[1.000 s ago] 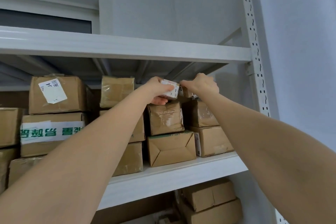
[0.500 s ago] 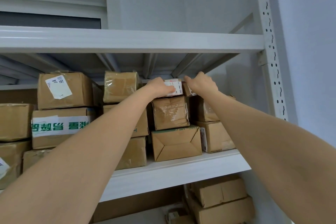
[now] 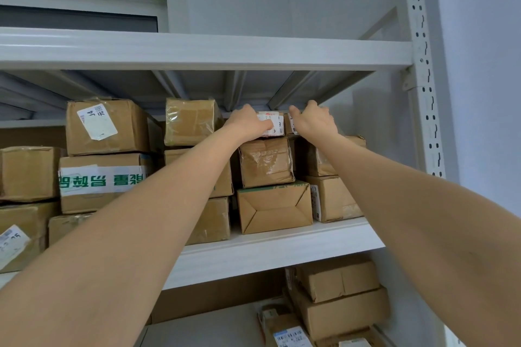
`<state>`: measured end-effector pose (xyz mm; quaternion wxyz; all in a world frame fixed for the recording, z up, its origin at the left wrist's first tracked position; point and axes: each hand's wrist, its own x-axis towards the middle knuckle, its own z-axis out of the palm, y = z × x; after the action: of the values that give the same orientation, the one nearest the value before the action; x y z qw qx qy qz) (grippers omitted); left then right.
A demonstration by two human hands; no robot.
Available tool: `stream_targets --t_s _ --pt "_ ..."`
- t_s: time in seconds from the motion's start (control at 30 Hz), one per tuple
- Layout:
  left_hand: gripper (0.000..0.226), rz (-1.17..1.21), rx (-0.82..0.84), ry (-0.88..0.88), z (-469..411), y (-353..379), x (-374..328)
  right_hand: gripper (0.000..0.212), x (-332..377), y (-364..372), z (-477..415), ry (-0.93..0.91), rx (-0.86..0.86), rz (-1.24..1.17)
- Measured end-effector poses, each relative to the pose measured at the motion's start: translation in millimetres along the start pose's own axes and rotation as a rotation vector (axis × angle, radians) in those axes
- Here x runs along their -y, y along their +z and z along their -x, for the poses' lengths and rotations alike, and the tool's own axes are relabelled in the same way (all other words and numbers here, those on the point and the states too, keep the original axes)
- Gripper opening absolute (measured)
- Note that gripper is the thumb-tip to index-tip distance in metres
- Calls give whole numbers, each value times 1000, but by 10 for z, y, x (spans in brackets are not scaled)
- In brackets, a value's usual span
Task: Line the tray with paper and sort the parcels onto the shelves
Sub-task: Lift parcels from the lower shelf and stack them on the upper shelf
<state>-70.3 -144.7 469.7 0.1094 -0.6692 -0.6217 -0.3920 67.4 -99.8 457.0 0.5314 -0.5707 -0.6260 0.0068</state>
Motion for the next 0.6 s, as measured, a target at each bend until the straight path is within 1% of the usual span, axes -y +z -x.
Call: stream_targets --t_s 0.1,0.23,0.4,0.6 --pt "69 28 -41 -3 71 -12 9 61 14 -18 79 -19 -48 18" --pt "63 59 -109 31 202 -14 35 59 40 -14 208 -45 -108 10" --pt "54 57 -222 120 455 -4 118 53 95 -20 463 -96 -190 30" --pt "42 59 -294 273 737 -160 297 48 320 36 873 -92 -262 41"
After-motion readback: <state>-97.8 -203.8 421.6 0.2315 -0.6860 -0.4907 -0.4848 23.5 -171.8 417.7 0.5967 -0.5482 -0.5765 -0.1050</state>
